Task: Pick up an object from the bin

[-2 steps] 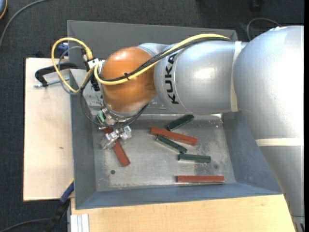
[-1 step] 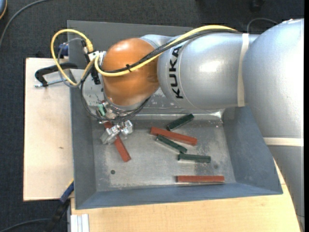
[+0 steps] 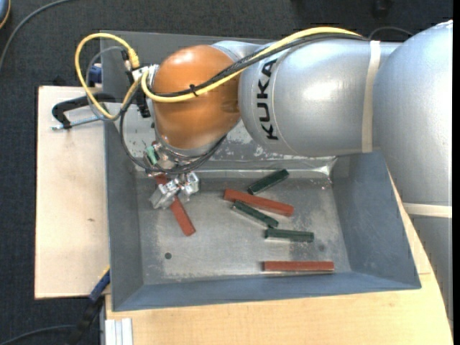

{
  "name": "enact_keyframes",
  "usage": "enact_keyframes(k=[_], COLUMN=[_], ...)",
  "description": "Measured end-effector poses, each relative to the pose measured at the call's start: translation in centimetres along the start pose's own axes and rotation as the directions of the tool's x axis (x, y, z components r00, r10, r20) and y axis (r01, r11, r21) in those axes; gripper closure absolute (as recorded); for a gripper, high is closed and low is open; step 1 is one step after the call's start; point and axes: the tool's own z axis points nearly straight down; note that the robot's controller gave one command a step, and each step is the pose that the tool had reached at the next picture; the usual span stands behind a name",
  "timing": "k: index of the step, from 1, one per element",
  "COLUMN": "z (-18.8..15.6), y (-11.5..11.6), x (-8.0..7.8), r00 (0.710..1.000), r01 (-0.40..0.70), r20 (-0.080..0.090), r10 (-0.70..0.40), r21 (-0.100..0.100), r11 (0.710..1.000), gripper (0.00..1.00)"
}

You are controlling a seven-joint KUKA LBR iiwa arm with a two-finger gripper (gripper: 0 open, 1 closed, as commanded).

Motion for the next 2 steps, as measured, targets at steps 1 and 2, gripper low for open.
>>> enact_keyframes(k=[1, 2], z=[-2.2, -7.2], y=[-0.2, -0.4], x=[-0.1, -0.3], r00=[1.0, 1.0], r01=[-0.004, -0.009], r20=[0.0, 0.0], r10=[0.004, 0.009], r21=[0.0, 0.003], r11=[1.0, 1.0], gripper=[1.0, 1.0])
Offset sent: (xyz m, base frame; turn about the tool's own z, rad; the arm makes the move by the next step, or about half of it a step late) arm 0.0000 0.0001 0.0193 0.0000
